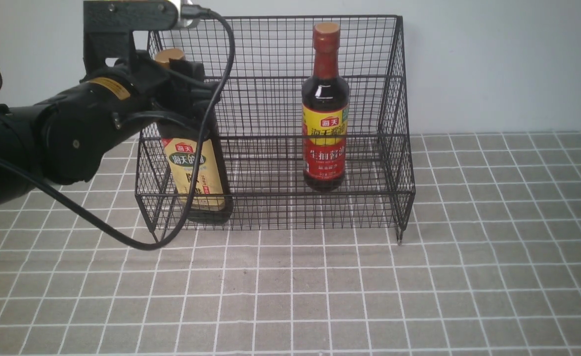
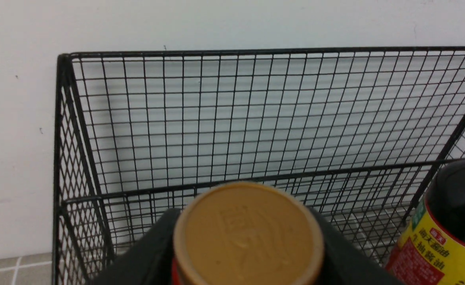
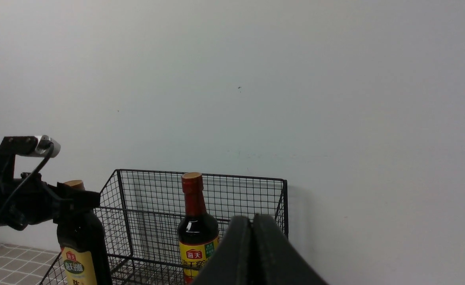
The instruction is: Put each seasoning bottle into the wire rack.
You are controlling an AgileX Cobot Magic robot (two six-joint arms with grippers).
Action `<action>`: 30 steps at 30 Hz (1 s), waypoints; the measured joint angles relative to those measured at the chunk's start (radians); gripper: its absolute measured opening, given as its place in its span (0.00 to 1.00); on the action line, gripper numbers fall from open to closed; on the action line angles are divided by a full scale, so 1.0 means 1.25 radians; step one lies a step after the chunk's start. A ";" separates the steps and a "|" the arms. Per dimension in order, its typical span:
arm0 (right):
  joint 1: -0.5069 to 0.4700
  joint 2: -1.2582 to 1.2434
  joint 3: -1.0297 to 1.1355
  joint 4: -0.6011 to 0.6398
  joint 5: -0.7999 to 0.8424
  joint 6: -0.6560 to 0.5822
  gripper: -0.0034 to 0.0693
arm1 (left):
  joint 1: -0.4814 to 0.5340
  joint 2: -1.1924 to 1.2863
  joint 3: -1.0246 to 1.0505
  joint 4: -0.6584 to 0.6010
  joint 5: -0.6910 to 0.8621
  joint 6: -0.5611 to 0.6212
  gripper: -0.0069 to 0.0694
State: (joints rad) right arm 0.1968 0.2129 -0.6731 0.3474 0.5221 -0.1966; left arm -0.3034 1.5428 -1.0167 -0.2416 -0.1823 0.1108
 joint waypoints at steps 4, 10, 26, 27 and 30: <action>0.000 0.000 0.000 0.000 0.000 0.000 0.03 | 0.000 0.001 0.000 -0.005 0.020 0.005 0.71; 0.000 0.000 0.000 0.001 0.000 0.000 0.03 | 0.000 -0.023 0.001 -0.005 0.042 0.005 0.77; 0.000 0.000 0.000 0.004 0.025 0.002 0.03 | 0.000 -0.238 0.001 -0.004 0.370 0.005 0.65; 0.000 0.000 0.000 0.004 0.033 0.002 0.03 | 0.000 -0.255 0.001 -0.002 0.418 0.005 0.59; 0.000 0.000 0.000 0.003 0.068 0.002 0.03 | 0.000 -0.307 0.001 0.021 0.558 0.004 0.33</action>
State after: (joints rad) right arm 0.1968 0.2129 -0.6731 0.3514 0.6067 -0.1942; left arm -0.3034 1.1586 -1.0151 -0.2151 0.5147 0.1162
